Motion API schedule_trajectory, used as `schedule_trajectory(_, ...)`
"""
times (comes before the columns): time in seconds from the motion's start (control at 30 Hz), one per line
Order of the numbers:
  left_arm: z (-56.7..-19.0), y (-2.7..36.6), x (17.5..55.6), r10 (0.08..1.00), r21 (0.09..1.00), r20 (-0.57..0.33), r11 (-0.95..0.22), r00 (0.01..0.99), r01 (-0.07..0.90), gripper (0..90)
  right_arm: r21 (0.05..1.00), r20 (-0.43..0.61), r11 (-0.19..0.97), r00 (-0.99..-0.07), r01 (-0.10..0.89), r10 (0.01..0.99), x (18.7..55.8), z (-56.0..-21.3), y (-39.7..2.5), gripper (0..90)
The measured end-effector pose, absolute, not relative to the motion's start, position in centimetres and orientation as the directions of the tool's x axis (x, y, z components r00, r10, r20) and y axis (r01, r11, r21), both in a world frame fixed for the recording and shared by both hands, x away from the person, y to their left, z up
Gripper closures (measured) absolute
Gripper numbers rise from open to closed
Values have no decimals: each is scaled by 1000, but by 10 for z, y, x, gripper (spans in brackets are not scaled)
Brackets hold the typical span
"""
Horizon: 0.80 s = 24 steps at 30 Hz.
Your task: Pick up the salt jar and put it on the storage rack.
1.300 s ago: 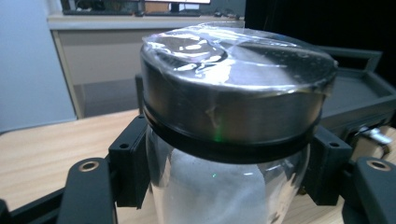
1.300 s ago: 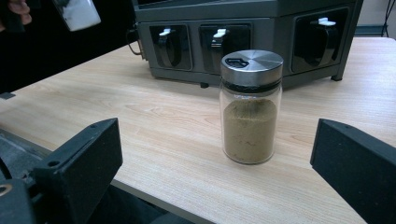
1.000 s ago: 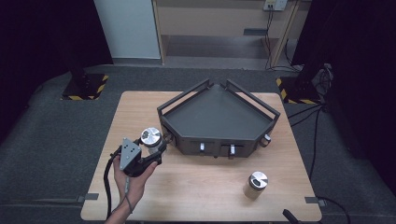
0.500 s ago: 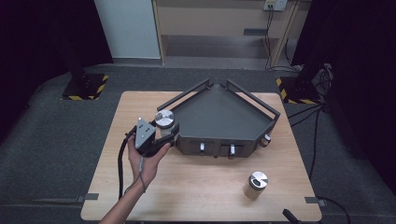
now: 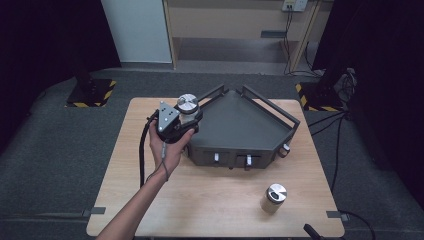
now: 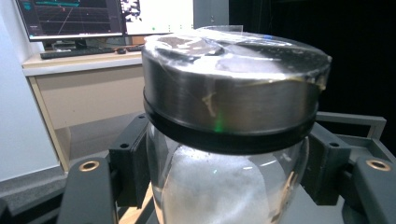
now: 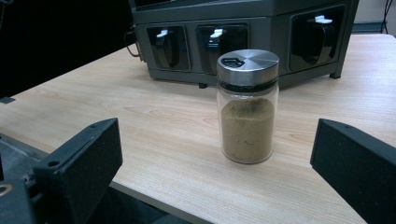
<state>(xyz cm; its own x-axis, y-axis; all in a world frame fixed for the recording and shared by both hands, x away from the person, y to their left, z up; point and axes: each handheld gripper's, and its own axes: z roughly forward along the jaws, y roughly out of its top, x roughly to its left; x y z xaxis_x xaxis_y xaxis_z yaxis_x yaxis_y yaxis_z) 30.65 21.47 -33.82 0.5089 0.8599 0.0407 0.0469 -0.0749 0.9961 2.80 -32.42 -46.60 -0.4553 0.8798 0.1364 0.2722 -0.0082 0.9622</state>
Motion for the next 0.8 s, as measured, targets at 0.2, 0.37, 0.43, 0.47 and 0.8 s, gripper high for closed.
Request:
schedule_trajectory(0.2, -329, 215, 311, 864, 995, 55, -87, 501, 41, 304, 963, 136, -7, -459, 271, 878, 28, -466, -324, 24)
schedule_trajectory(0.37, -317, 211, 323, 859, 995, 50, -88, 510, 51, 304, 962, 140, -12, -458, 273, 878, 29, -466, -325, 24)
schedule_trajectory(0.43, -313, 207, 330, 859, 994, 53, -95, 509, 58, 304, 962, 142, -12, -458, 274, 877, 29, -466, -325, 24)
schedule_trajectory(0.47, -311, 204, 334, 860, 993, 61, -103, 506, 55, 304, 962, 142, -13, -458, 274, 877, 29, -466, -325, 24)
schedule_trajectory(0.8, -314, 169, 381, 849, 990, 64, -120, 524, 74, 304, 961, 137, -10, -446, 275, 884, 28, -466, -324, 25)
